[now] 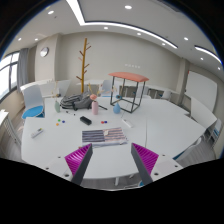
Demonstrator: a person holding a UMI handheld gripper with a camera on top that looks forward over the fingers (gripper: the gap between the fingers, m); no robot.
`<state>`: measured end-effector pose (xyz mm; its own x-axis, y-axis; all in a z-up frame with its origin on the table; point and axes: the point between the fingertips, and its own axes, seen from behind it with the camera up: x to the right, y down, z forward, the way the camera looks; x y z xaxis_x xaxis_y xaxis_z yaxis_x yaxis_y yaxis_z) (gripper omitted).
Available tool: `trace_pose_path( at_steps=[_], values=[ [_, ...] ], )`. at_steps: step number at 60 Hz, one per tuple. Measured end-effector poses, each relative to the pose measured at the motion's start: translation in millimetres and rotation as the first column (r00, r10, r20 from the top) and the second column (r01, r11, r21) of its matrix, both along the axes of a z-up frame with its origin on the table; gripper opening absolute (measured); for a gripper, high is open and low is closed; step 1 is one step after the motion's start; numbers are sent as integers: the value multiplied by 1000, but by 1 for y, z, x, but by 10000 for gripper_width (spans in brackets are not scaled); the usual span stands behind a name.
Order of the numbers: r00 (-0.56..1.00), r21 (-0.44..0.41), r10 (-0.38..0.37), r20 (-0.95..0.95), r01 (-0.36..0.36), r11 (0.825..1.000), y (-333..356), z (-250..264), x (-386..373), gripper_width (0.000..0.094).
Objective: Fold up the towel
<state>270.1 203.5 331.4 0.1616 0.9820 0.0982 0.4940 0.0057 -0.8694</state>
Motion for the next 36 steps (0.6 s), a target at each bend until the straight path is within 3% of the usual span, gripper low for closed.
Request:
trace_pose_path(
  at_steps=[16,36],
  values=[
    [995,-21,100,31,-99,995,-109,-33,-40,843],
    [971,-31,234,42,-233,972,-222,-104,-112,852]
  ],
)
